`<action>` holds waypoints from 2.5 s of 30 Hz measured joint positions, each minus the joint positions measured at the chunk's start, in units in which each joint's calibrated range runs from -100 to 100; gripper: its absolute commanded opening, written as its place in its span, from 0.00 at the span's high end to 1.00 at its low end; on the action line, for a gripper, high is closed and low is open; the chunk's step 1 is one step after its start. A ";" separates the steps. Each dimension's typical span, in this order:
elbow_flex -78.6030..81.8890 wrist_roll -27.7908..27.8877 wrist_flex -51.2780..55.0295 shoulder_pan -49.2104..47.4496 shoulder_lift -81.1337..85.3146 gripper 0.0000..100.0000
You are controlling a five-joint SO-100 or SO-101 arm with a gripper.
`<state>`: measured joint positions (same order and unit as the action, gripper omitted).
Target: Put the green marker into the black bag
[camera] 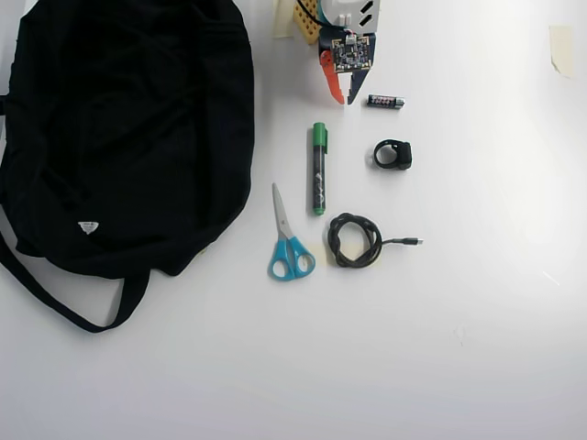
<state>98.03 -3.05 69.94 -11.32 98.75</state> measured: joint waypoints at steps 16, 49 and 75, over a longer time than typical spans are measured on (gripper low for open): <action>0.00 0.00 0.00 0.00 0.00 0.98; 0.00 0.00 0.00 0.00 0.00 0.98; -1.89 -0.20 -8.59 -0.07 -2.66 0.98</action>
<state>96.15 -3.25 61.36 -11.39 96.10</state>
